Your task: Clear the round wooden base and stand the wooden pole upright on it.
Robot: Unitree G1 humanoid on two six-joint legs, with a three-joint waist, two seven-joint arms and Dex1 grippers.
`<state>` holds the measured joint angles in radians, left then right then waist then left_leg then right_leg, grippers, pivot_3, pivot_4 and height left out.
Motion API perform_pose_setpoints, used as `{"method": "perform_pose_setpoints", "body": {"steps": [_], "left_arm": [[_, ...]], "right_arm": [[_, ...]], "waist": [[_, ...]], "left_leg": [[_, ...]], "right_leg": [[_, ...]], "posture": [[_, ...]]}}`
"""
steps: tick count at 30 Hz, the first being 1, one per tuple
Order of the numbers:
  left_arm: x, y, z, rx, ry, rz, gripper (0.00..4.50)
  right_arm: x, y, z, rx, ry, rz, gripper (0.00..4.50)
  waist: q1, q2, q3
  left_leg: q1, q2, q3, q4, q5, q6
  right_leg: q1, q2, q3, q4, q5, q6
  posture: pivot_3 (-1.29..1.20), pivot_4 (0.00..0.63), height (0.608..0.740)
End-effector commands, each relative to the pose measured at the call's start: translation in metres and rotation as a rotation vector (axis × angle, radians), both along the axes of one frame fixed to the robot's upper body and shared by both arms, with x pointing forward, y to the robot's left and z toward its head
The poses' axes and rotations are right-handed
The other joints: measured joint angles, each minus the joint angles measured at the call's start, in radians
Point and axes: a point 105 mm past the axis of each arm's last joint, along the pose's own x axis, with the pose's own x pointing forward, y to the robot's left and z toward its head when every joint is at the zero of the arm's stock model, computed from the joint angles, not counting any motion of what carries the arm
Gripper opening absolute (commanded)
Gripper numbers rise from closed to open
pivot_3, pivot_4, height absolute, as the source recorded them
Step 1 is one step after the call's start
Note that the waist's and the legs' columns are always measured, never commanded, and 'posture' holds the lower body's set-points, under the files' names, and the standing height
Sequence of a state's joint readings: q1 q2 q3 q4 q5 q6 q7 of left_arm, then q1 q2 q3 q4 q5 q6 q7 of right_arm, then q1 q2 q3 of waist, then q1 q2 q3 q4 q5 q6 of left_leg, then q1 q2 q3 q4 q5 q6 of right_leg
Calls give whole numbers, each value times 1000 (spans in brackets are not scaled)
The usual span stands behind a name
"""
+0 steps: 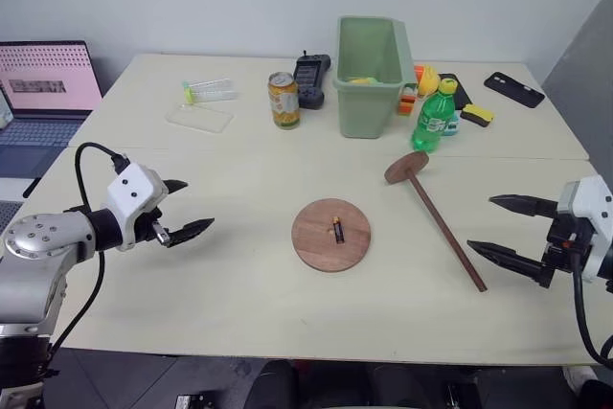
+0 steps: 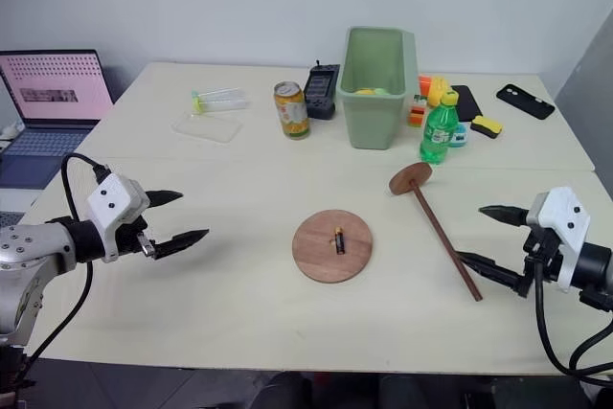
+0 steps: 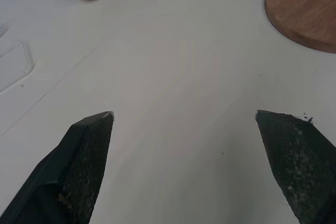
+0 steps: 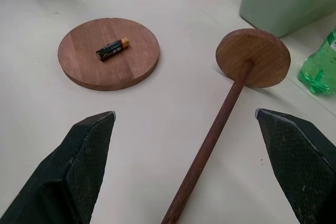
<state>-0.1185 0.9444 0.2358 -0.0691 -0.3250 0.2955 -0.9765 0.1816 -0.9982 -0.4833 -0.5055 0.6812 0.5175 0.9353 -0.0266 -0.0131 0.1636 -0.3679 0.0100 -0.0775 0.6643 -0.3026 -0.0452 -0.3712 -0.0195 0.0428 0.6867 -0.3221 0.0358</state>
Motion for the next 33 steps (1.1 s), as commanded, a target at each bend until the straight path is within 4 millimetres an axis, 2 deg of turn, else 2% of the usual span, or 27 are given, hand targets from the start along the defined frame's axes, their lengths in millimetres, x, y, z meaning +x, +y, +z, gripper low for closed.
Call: {"method": "perform_pose_setpoints", "body": {"steps": [1, 5, 11, 15, 19, 24, 28, 33], "left_arm": [[-6, -8, 11, 5, -35, -61, 4500], [-7, -5, 7, 41, -16, -44, 4500], [-11, -16, 11, 44, -53, -138, 4500], [-14, -28, 14, 31, -55, -215, 4500], [-26, -46, 3, 98, 15, -345, 4500], [-26, -71, 11, 52, -4, -447, 4500], [-29, -100, 15, 11, 16, -597, 4500], [-27, -112, 12, 19, 35, -664, 4500]], "right_arm": [[-1, 4, 11, -6, -52, 6, 4485], [0, 7, 12, 1, -60, 8, 4485], [2, 11, 16, 7, -70, 17, 4485], [1, 22, 20, 27, -78, 42, 4485], [-7, 59, 22, 106, -80, 131, 4485], [-9, 95, 12, 164, -57, 154, 4485], [10, 129, -17, 201, 31, 55, 4485], [34, 161, -42, 208, 88, -24, 4485]], "waist": [[0, 0, 0], [0, 0, 0], [0, 0, 0], [0, 0, 0], [-1, 0, 0], [0, 0, 1], [-2, -4, 0], [-7, -3, 1]], "left_leg": [[0, 0, 0, 0, 0, 0], [0, 0, 0, 0, 0, 0], [0, 0, 0, 0, 0, 0], [0, 0, 0, 0, 0, 0], [0, 1, 0, 0, 0, 0], [-1, 1, -1, -1, 0, 0], [-1, 1, -2, 0, 0, 0], [-3, 0, -1, -1, 0, 0]], "right_leg": [[0, 0, 0, 0, 0, 0], [0, 0, 0, 0, 0, 0], [0, 0, 0, 0, 0, 0], [0, 0, 0, 0, 0, 0], [0, 0, 0, 0, 0, 0], [0, 0, 0, -1, 0, 0], [0, 1, -1, 0, 0, 0], [-4, 2, -1, 0, 0, 0]], "posture": [[0, 150, 740], [0, 150, 740], [0, 150, 740], [0, 150, 740], [0, 150, 740], [0, 150, 740], [0, 150, 740], [0, 150, 740]]}}
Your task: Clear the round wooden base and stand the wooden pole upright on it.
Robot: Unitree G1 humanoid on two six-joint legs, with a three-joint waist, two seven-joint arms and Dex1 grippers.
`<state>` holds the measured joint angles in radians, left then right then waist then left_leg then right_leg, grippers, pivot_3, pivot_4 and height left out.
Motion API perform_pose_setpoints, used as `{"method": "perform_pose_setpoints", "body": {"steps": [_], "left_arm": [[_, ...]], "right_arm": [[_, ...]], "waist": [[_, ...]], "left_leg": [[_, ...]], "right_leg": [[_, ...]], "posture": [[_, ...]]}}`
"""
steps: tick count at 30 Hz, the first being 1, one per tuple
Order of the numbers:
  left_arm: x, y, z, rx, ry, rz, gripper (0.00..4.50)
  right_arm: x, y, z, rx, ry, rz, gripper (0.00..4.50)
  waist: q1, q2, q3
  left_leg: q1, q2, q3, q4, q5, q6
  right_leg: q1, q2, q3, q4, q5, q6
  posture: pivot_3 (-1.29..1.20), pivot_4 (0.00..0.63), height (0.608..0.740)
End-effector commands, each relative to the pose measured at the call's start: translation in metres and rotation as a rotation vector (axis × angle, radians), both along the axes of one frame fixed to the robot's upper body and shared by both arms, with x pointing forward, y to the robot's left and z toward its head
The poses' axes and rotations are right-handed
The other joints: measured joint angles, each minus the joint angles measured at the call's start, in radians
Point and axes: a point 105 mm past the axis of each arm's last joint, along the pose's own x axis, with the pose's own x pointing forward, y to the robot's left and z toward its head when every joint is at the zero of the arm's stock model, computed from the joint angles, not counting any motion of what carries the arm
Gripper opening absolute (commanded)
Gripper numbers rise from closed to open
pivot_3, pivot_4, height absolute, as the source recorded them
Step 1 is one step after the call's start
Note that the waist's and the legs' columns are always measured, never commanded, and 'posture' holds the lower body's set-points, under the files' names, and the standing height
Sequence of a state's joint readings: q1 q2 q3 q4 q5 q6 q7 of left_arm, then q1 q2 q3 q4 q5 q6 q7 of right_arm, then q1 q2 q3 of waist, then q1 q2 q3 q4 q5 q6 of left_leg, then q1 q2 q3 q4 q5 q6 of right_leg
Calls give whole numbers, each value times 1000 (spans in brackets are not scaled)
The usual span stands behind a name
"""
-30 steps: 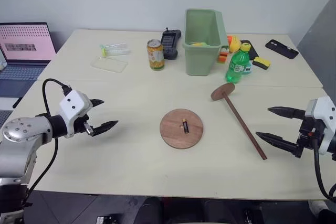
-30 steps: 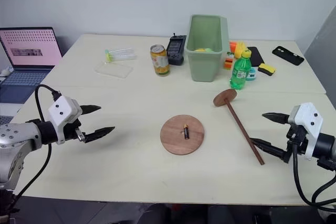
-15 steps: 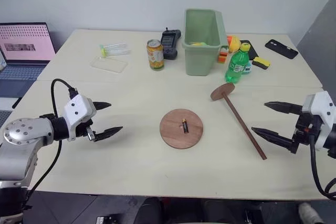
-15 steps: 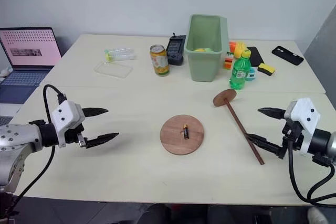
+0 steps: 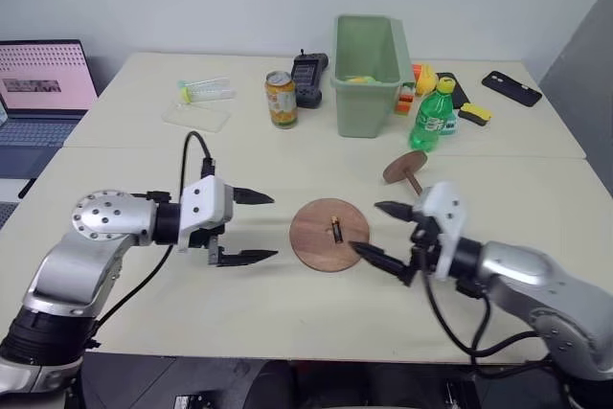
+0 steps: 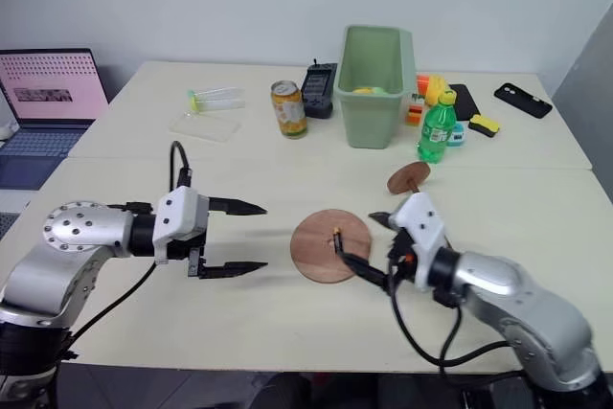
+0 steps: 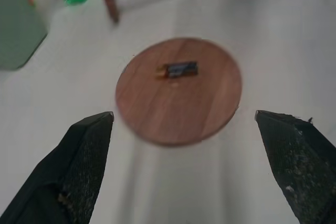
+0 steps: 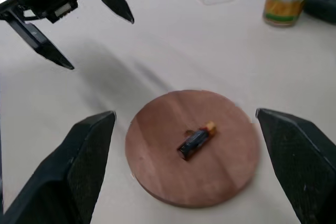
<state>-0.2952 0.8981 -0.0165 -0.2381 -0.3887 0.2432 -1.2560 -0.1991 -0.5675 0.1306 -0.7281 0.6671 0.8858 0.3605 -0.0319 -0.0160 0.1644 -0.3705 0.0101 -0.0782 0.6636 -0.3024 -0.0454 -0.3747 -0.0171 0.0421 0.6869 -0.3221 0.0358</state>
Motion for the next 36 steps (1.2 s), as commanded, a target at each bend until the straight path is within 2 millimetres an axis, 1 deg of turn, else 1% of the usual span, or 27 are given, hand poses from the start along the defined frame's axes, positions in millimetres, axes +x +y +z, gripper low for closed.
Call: {"method": "perform_pose_setpoints", "body": {"steps": [1, 4, 7, 12, 16, 18, 19, 22, 27, 30, 33, 34, 35, 36], "left_arm": [[0, -8, 3, 0, -7, -53, 4500], [1, -10, 3, 0, -6, -67, 4500], [1, -11, 2, 3, -6, -67, 4500], [-2, -13, 0, 0, -1, -68, 4500], [-2, -12, -1, 2, -2, -62, 4500], [-2, -12, -2, 3, -2, -56, 4500], [-1, -11, -2, 4, -3, -55, 4500], [-1, -10, -4, 4, -3, -50, 4500], [-2, -8, -6, 5, -3, -46, 4500], [-1, -8, -7, 5, -9, -45, 4500], [0, -9, -6, 2, -14, -49, 4500], [1, -10, -5, 1, -16, -50, 4500], [1, -10, -5, 1, -16, -51, 4500], [2, -12, -4, -6, -20, -53, 4500]], "right_arm": [[18, 16, -15, -53, -1, -74, 4485], [27, 28, -33, -106, 22, -93, 4485], [30, 33, -43, -128, 42, -103, 4485], [34, 38, -49, -122, 60, -99, 4485], [39, 41, -58, -165, 60, -84, 4485], [41, 41, -62, -209, 37, -73, 4126], [42, 41, -63, -221, 28, -72, 4043], [44, 40, -66, -235, 24, -70, 3363], [45, 38, -64, -228, 28, -74, 2209], [48, 36, -59, -223, 15, -83, 1555], [51, 34, -52, -212, -3, -93, 788], [51, 34, -50, -208, -9, -94, 679], [51, 34, -49, -206, -11, -94, 371], [53, 34, -43, -198, -31, -97, 345]], "waist": [[-2, 0, 0], [-1, 0, 0], [-2, 0, 0], [-2, 0, 0], [-2, 0, 0], [-3, 0, 0], [-3, 0, 0], [-3, 0, 0], [-3, 0, 0], [-3, 0, 0], [-3, 0, 0], [-3, 0, 0], [-3, 0, 0], [-3, 0, 0]], "left_leg": [[-1, 0, 0, 0, 0, 0], [-5, 0, 0, 1, 0, 0], [-9, 0, 0, 2, 0, 0], [-11, 0, 0, 3, 0, 0], [-10, 0, 0, 3, 0, 0], [-10, 0, 0, 3, 0, 0], [-10, 0, 0, 3, 0, 0], [-10, 0, 0, 3, 0, 0], [-10, 0, 0, 3, 0, 0], [-10, 0, 0, 4, 0, 0], [-10, 0, 0, 4, 0, 0], [-10, 0, 0, 4, 0, 0], [-10, 0, 0, 4, 0, 0], [-10, 0, 0, 4, 0, 0]], "right_leg": [[-1, 0, 0, 0, 0, 0], [-6, 0, 0, 2, 0, 0], [-11, 0, 0, 3, 0, 0], [-13, 0, 0, 5, 0, 0], [-13, 0, 0, 6, 0, 0], [-13, 0, 0, 7, 0, 0], [-13, 0, 0, 7, 0, 0], [-13, 0, 0, 7, 0, 0], [-13, 0, 0, 8, 0, 0], [-13, 0, 0, 9, 0, 0], [-13, 0, 0, 9, 0, 0], [-13, 0, 0, 9, 0, 0], [-13, 0, 0, 9, 0, 0], [-13, 0, 0, 9, 0, 0]], "posture": [[0, 150, 740], [0, 150, 740], [0, 150, 740], [0, 150, 740], [0, 150, 740], [0, 150, 740], [0, 150, 740], [0, 150, 740], [0, 150, 740], [0, 150, 740], [0, 150, 740], [0, 150, 740], [0, 150, 740], [0, 150, 740]]}}
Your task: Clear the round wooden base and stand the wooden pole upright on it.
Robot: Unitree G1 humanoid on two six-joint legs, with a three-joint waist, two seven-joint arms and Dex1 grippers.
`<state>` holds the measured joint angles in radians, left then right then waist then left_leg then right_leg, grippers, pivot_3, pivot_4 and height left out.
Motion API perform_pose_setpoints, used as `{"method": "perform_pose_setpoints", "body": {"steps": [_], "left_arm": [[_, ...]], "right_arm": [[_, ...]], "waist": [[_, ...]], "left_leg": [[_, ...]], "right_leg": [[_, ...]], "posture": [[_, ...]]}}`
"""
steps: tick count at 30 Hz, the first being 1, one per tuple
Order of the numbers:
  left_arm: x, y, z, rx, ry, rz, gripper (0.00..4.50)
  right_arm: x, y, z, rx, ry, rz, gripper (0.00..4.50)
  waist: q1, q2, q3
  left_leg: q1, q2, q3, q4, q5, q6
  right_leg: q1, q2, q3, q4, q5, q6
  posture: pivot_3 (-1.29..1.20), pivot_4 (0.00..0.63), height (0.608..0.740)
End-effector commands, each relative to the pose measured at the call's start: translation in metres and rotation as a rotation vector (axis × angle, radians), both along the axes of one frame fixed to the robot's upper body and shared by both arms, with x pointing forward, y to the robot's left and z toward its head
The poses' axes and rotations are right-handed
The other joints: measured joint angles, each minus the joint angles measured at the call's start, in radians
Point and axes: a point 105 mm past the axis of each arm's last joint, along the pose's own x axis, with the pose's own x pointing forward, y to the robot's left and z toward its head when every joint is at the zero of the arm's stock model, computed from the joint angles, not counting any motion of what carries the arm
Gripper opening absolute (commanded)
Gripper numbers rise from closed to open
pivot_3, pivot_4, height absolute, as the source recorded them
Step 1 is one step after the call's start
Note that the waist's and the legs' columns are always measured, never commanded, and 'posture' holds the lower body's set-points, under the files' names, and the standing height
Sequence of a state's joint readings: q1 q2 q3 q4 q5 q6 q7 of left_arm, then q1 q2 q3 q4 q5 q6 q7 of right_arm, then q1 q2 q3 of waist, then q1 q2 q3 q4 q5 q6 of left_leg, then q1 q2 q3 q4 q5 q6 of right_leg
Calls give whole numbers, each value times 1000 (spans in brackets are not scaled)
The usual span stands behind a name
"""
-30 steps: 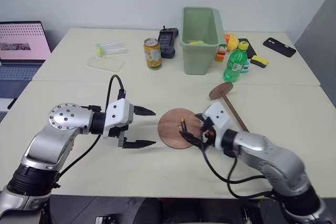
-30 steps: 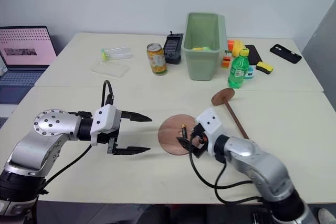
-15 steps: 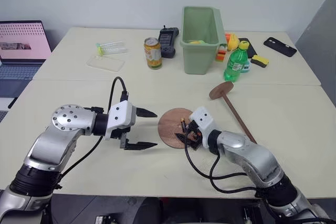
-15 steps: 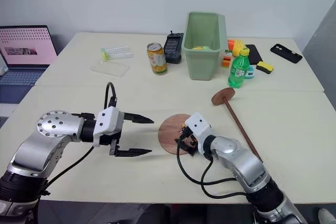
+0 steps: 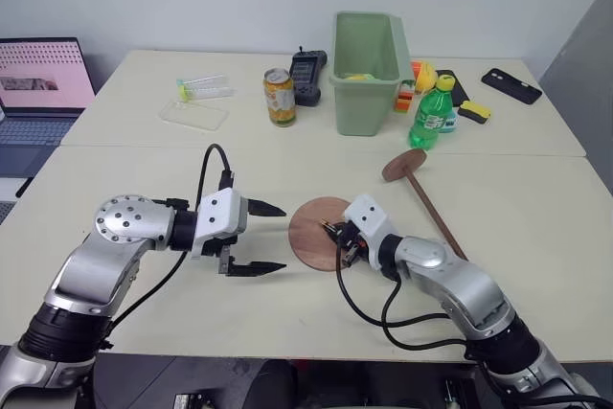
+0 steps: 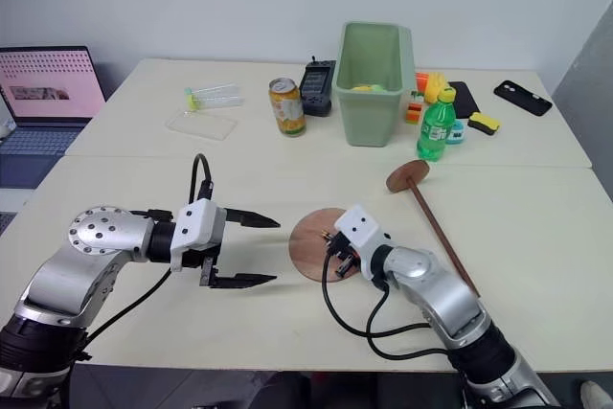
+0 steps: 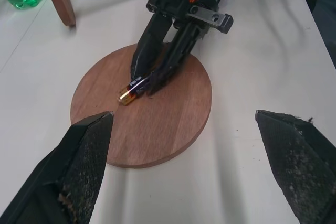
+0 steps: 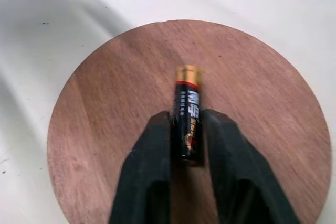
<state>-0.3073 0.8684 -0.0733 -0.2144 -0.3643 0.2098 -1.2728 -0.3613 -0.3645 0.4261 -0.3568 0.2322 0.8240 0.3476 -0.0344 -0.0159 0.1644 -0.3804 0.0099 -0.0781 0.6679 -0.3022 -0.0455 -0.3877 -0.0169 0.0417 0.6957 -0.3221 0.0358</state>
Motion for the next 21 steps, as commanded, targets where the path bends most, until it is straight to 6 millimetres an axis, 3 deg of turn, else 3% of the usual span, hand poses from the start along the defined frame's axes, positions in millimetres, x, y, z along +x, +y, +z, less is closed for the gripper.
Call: {"method": "perform_pose_setpoints", "body": {"steps": [1, 5, 7, 8, 11, 17, 21], "left_arm": [[4, -3, 9, -18, -45, -5, 4500], [11, -21, 26, -125, -54, -17, 4500], [11, -32, 34, -171, -48, -31, 4500], [12, -37, 36, -181, -52, -35, 4500], [16, -63, 43, -235, -54, -61, 4500], [24, -104, 44, -268, -54, -92, 4500], [36, -147, 44, -275, -60, -110, 4500]], "right_arm": [[6, -3, 20, 25, -66, -12, 344], [-4, -11, 70, 103, -190, 55, 344], [-10, -26, 87, 123, -243, 66, 344], [-13, -36, 95, 138, -268, 55, 344], [-12, -99, 110, 135, -345, -127, 344], [-13, -191, 97, 53, -369, -446, 344], [-2, -243, 54, -8, -282, -604, 344]], "waist": [[0, 0, 0], [4, 0, 0], [5, 0, 0], [4, 0, 0], [12, 0, 0], [17, 0, 0], [10, 0, 0]], "left_leg": [[0, 0, 0, 0, 0, 0], [-2, -1, -1, 1, 0, 0], [-3, -1, -1, 3, 0, 0], [-3, -1, -1, 3, 0, 0], [-3, -1, -2, 4, 0, 0], [-5, -4, -1, 9, 0, 1], [-2, -11, 0, 9, 0, 1]], "right_leg": [[0, 0, 0, 0, 0, 0], [0, 0, -1, 1, 0, 0], [0, 0, -1, 0, 0, 0], [0, 0, -1, 0, 0, 0], [0, 0, -1, 0, 0, 0], [2, -2, -1, 2, 0, 1], [4, -1, -1, 2, 0, 1]], "posture": [[0, 150, 740], [0, 150, 740], [0, 150, 740], [0, 150, 740], [0, 150, 740], [0, 150, 740], [0, 150, 740]]}}
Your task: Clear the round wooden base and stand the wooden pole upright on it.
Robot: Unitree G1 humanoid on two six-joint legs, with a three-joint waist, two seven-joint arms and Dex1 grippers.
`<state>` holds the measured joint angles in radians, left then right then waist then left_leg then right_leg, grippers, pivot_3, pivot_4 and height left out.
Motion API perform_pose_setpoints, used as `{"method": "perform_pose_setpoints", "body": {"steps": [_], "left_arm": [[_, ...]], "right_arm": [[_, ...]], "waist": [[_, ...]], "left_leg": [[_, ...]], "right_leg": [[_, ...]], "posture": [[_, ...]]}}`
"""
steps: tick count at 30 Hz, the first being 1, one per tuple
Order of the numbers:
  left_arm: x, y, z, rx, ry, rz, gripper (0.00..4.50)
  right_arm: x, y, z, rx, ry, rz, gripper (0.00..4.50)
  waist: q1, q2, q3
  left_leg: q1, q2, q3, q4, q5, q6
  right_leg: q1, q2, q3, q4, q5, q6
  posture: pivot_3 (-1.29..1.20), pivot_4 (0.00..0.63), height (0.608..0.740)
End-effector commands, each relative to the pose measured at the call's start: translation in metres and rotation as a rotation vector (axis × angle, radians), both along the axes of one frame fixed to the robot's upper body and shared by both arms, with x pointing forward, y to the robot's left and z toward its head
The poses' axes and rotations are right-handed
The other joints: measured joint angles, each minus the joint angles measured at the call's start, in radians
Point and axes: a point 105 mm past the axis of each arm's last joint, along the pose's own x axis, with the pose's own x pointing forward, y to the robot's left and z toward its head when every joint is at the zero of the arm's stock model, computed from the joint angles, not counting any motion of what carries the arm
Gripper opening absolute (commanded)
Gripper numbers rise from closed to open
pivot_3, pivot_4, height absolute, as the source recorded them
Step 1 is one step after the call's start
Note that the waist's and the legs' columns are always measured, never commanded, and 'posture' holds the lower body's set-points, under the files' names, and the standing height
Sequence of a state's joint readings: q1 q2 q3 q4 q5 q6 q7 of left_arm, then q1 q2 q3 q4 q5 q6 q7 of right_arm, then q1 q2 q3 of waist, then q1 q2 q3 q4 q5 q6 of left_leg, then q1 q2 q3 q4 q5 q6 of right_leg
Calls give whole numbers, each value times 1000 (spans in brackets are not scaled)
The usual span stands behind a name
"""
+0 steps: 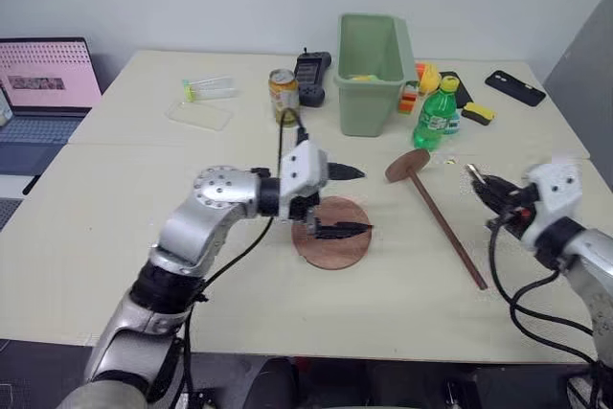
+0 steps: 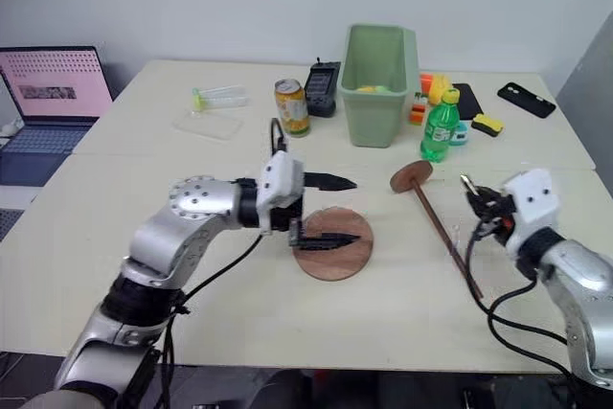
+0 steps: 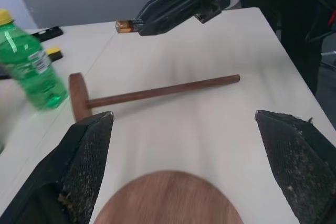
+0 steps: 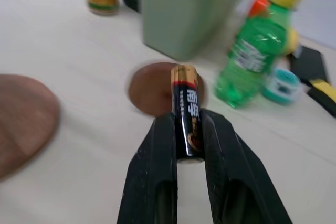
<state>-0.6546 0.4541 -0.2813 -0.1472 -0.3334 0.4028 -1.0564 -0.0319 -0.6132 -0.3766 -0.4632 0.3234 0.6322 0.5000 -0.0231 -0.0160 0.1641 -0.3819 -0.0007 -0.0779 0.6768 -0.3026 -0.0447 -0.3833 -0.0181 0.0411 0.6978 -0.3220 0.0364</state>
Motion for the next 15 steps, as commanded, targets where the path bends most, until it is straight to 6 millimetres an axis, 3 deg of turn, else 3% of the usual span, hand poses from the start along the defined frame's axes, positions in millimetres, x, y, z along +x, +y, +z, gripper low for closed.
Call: {"method": "perform_pose_setpoints", "body": {"steps": [1, 7, 13, 15], "left_arm": [[8, -37, 6, -1, -41, -12, 4500], [11, -69, 7, -4, -43, -15, 4500], [5, -78, 2, 19, -45, -36, 4500], [4, -77, -1, 32, -41, -38, 4500]], "right_arm": [[11, -37, -31, -37, 50, -97, 344], [31, -60, -56, 29, 86, -195, 344], [33, -64, -62, 70, 111, -206, 344], [32, -67, -62, 78, 109, -221, 1052]], "waist": [[-3, 0, 0], [-17, 3, -1], [-8, 3, -1], [-6, 4, -1]], "left_leg": [[0, -1, 0, 0, 0, 0], [0, -2, 2, 0, 0, 0], [0, -2, 1, 0, 0, 0], [-1, -2, 0, 0, 0, 0]], "right_leg": [[0, -1, 0, 0, 0, 0], [-1, -1, 4, 0, 0, 0], [-2, -2, 4, 0, 0, 0], [-2, -2, 3, 0, 0, 0]], "posture": [[0, 150, 740], [0, 150, 740], [0, 150, 740], [0, 150, 740]]}}
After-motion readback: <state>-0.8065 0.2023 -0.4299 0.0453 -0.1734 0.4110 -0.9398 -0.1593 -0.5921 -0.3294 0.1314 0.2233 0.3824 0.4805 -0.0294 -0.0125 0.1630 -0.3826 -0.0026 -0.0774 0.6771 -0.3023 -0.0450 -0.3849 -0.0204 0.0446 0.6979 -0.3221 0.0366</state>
